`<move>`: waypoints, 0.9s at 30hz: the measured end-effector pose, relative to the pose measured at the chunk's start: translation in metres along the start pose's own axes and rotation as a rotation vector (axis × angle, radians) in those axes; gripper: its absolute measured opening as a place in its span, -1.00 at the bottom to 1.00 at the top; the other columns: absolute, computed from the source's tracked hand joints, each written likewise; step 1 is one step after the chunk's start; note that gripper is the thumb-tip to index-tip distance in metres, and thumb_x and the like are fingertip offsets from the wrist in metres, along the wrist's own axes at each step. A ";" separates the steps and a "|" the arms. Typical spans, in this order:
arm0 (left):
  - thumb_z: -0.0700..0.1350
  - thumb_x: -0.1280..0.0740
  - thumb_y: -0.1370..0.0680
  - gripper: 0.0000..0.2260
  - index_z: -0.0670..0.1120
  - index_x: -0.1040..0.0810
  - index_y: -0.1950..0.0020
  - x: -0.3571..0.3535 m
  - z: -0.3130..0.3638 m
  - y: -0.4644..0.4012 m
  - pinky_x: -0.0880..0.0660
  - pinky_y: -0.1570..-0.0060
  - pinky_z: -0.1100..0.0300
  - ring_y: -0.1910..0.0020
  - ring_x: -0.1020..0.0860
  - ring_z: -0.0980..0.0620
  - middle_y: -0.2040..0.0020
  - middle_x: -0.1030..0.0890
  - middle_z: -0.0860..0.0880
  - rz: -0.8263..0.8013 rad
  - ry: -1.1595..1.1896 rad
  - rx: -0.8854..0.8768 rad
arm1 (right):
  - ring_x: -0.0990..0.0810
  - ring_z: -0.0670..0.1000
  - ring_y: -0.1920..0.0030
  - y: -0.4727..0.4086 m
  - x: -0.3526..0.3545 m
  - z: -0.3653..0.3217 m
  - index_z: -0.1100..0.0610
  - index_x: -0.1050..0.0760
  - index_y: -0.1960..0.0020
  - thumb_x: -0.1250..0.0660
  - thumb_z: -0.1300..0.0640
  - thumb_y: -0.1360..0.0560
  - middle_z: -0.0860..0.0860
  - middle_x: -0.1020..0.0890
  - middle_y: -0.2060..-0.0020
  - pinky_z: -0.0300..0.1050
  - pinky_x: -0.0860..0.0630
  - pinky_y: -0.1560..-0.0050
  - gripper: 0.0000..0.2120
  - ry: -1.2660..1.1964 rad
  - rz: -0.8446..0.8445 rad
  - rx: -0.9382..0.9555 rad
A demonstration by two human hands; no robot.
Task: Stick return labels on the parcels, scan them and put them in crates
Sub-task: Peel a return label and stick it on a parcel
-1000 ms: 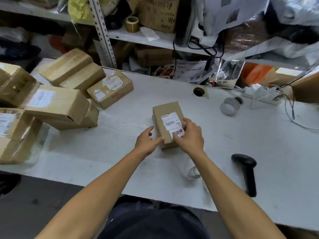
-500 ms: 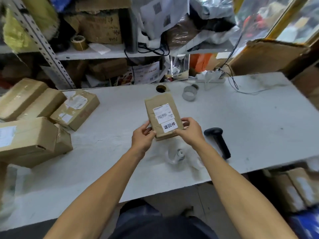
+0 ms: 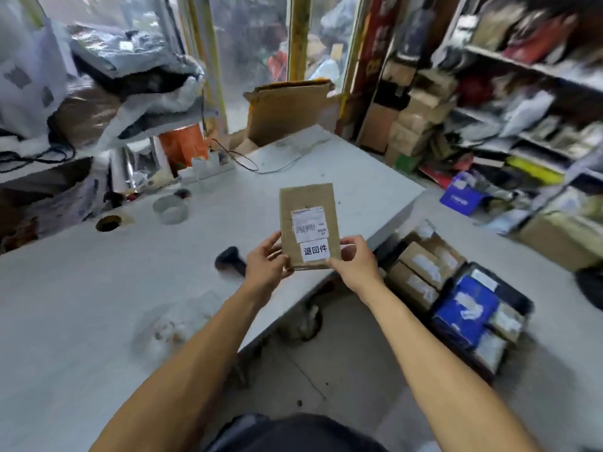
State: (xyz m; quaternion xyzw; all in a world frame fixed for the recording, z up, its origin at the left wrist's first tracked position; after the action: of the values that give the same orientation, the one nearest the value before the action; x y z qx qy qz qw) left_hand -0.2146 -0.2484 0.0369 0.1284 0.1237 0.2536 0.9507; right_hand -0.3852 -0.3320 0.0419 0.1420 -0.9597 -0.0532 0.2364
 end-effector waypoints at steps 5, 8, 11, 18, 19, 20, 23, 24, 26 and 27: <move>-0.42 -0.31 -0.56 -0.49 -0.07 -0.44 -0.47 -0.126 -0.043 -0.001 -0.64 -0.08 -0.15 -0.05 -0.67 -0.05 -0.08 -0.68 -0.07 -0.225 -0.121 0.072 | -0.58 -0.02 -0.01 0.013 0.103 0.089 0.03 -0.41 -0.13 -0.53 0.19 -0.43 -0.03 -0.58 0.00 -0.17 -0.49 0.08 -0.62 -0.048 0.192 -0.163; -0.41 -0.31 -0.56 -0.51 -0.08 -0.44 -0.45 -0.187 -0.070 0.005 -0.59 -0.11 -0.18 0.14 -0.68 0.08 0.11 -0.70 0.01 -0.357 -0.235 0.141 | -0.57 -0.02 0.00 0.034 0.152 0.135 0.06 -0.42 -0.15 -0.53 0.15 -0.43 -0.03 -0.58 -0.02 -0.18 -0.48 0.12 -0.61 -0.087 0.282 -0.289; -0.38 -0.34 -0.56 -0.48 -0.13 -0.41 -0.50 -0.238 -0.103 0.008 -0.62 -0.11 -0.17 0.12 -0.66 0.01 0.05 -0.66 -0.05 -0.454 -0.342 0.215 | -0.58 0.02 -0.02 0.054 0.187 0.180 0.04 -0.41 -0.13 -0.55 0.13 -0.40 0.00 -0.59 -0.06 -0.14 -0.46 0.17 -0.59 -0.115 0.378 -0.410; -0.37 -0.33 -0.58 -0.52 -0.17 -0.39 -0.49 -0.336 -0.166 -0.002 -0.66 0.21 -0.03 -0.08 -0.66 -0.20 -0.01 -0.65 -0.11 -0.626 -0.422 0.412 | -0.61 -0.02 0.04 0.072 0.240 0.251 0.04 -0.43 -0.14 -0.52 0.15 -0.38 -0.01 -0.61 -0.03 -0.10 -0.57 0.12 -0.59 -0.215 0.547 -0.628; -0.38 -0.33 -0.58 -0.52 -0.16 -0.39 -0.49 -0.350 -0.175 -0.008 -0.67 0.26 -0.03 -0.11 -0.64 -0.22 -0.03 -0.64 -0.11 -0.635 -0.433 0.439 | -0.61 -0.03 0.04 0.067 0.248 0.260 0.05 -0.43 -0.14 -0.52 0.16 -0.39 -0.02 -0.61 -0.02 -0.12 -0.53 0.15 -0.59 -0.226 0.555 -0.646; -0.38 -0.32 -0.58 -0.52 -0.15 -0.39 -0.49 -0.364 -0.183 -0.015 -0.66 0.32 -0.01 -0.13 -0.63 -0.22 -0.04 -0.63 -0.11 -0.640 -0.443 0.464 | -0.60 -0.04 0.04 0.061 0.258 0.268 0.05 -0.42 -0.14 -0.52 0.16 -0.40 -0.04 -0.60 -0.01 -0.15 -0.50 0.18 -0.60 -0.230 0.556 -0.666; -0.38 -0.29 -0.59 -0.53 -0.13 -0.40 -0.49 -0.408 -0.203 -0.041 -0.64 0.40 0.07 -0.03 -0.63 -0.09 -0.03 -0.61 -0.07 -0.651 -0.468 0.507 | -0.57 -0.05 0.01 0.030 0.290 0.292 0.04 -0.42 -0.15 -0.51 0.16 -0.42 -0.09 -0.55 0.01 -0.19 -0.44 0.21 -0.61 -0.221 0.539 -0.713; -0.38 -0.29 -0.60 -0.53 -0.12 -0.39 -0.49 -0.424 -0.209 -0.053 -0.64 0.39 0.08 -0.01 -0.62 -0.06 -0.04 -0.60 -0.07 -0.651 -0.473 0.520 | -0.57 -0.04 0.00 0.016 0.301 0.300 0.04 -0.41 -0.15 -0.51 0.17 -0.42 -0.08 -0.54 0.00 -0.20 -0.43 0.22 -0.61 -0.216 0.531 -0.725; -0.36 -0.30 -0.60 -0.51 -0.10 -0.38 -0.51 -0.458 -0.223 -0.084 -0.66 0.31 0.01 -0.07 -0.61 -0.09 -0.08 -0.60 -0.07 -0.648 -0.490 0.556 | -0.56 -0.03 -0.01 -0.021 0.327 0.319 0.04 -0.41 -0.16 -0.50 0.17 -0.43 -0.05 -0.55 -0.04 -0.22 -0.42 0.22 -0.61 -0.207 0.512 -0.746; -0.35 -0.31 -0.60 -0.51 -0.09 -0.38 -0.52 -0.478 -0.230 -0.100 -0.67 0.24 -0.04 -0.12 -0.60 -0.12 -0.11 -0.60 -0.08 -0.647 -0.499 0.576 | -0.57 -0.03 -0.01 -0.040 0.340 0.328 0.04 -0.41 -0.16 -0.50 0.17 -0.43 -0.03 -0.56 -0.07 -0.21 -0.42 0.21 -0.61 -0.209 0.502 -0.762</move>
State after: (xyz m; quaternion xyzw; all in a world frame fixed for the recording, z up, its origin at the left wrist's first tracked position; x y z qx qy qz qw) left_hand -0.6401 -0.5361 -0.1277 0.3974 -0.0090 -0.1371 0.9073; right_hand -0.8175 -0.4603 -0.1052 -0.1975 -0.8952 -0.3572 0.1791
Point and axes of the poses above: each hand's wrist, its own y-axis away from the middle knuckle, its own x-axis out of the back of the hand, z = x × y, the point moved 1 cm from there along -y, towards the middle knuckle
